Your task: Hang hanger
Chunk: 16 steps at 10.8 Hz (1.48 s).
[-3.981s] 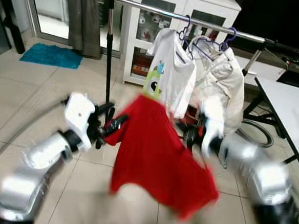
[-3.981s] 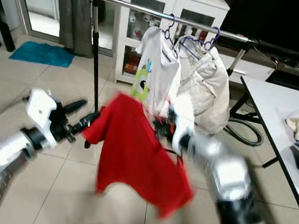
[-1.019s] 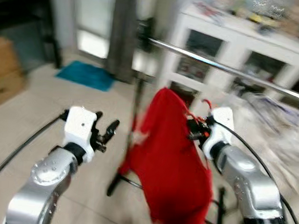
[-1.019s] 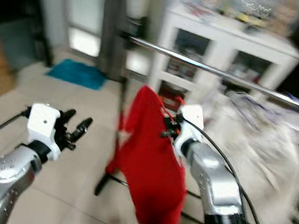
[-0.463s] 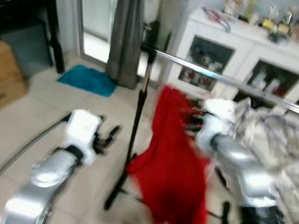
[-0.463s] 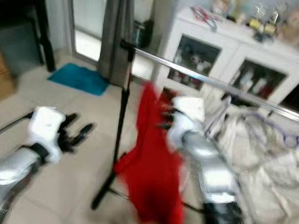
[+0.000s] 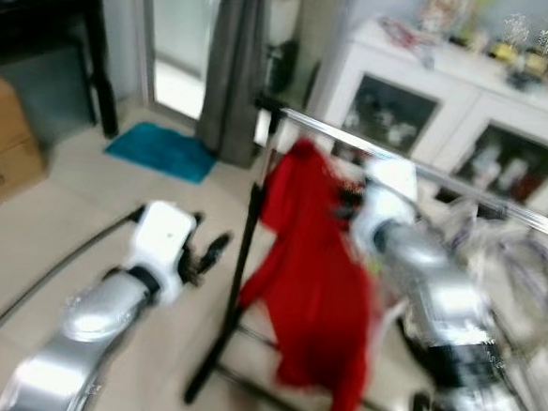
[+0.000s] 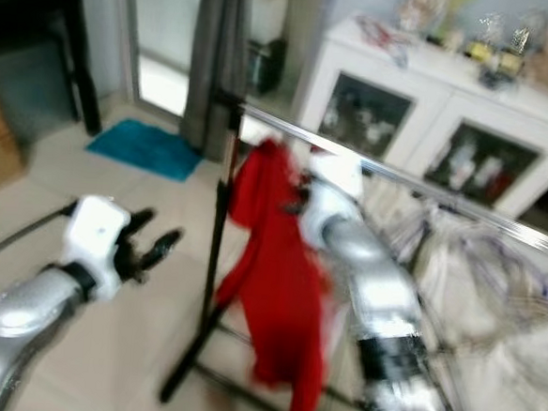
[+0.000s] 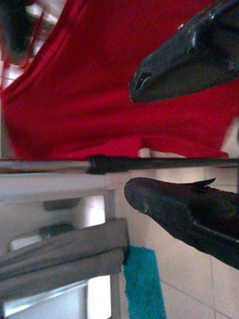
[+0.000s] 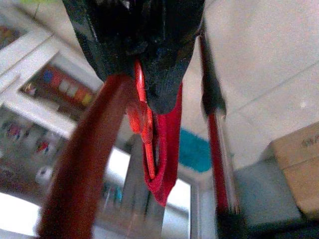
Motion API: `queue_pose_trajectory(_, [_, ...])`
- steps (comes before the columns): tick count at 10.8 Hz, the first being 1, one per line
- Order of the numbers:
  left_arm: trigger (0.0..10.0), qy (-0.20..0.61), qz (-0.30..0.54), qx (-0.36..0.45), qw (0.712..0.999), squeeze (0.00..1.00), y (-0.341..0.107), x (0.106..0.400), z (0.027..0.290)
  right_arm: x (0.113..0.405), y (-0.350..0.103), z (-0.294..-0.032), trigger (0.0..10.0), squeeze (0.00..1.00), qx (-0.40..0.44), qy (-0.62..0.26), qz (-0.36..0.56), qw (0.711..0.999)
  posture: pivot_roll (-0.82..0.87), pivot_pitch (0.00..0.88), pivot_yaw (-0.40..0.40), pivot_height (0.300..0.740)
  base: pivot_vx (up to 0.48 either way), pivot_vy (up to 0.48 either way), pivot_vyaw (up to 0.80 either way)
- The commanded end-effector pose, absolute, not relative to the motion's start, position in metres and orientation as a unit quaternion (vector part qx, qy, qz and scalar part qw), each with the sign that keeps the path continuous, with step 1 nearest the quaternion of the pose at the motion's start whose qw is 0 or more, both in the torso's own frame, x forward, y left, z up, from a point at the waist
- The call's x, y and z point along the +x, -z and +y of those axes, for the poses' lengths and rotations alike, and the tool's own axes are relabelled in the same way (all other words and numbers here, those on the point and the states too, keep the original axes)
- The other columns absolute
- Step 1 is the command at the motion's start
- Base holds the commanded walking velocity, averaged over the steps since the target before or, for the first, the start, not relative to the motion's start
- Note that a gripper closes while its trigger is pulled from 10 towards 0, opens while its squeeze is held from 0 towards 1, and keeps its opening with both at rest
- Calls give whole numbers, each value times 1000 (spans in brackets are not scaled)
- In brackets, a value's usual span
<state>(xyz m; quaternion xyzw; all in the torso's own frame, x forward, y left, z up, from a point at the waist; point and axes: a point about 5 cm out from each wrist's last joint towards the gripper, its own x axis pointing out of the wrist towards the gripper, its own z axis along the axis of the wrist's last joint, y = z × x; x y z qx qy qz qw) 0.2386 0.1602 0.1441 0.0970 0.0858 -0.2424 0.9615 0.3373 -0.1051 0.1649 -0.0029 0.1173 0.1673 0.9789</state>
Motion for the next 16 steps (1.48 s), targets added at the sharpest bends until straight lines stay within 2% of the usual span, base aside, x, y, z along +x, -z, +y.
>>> queue_pose_trajectory(1, [10000,285,73,82,952,0,-149,235,145,343,-171,-127,10000,0,-5,-123,101,987,139,0,-148,740,0,0,0])
queue_pose_trajectory(5, [10000,336,68,84,936,0,-157,241,141,370,-174,-128,10000,0,37,-81,121,989,134,0,-142,740,0,0,0])
queue_pose_trajectory(7, [10000,393,58,89,913,0,-165,243,135,384,-167,-128,10000,0,54,-58,156,985,134,0,-138,740,0,0,0])
queue_pose_trajectory(11, [10000,424,76,104,897,0,-164,242,137,388,-155,-115,10000,0,40,-92,208,973,138,0,-133,740,0,0,0])
queue_pose_trajectory(12, [10000,423,82,105,896,0,-162,239,138,384,-154,-110,10000,792,29,-131,199,971,136,0,-131,740,0,0,0])
queue_pose_trajectory(13, [10000,418,84,102,899,0,-161,238,139,380,-157,-110,10000,1000,30,-153,183,971,136,0,-131,740,0,0,0])
queue_pose_trajectory(14, [10000,412,84,97,902,0,-160,237,140,374,-163,-111,10000,1000,41,-177,165,969,131,0,-129,740,0,0,0])
queue_pose_trajectory(16, [10000,363,77,53,927,0,-158,235,145,349,-182,-123,10000,1000,127,-249,125,952,109,0,-118,740,0,0,0])
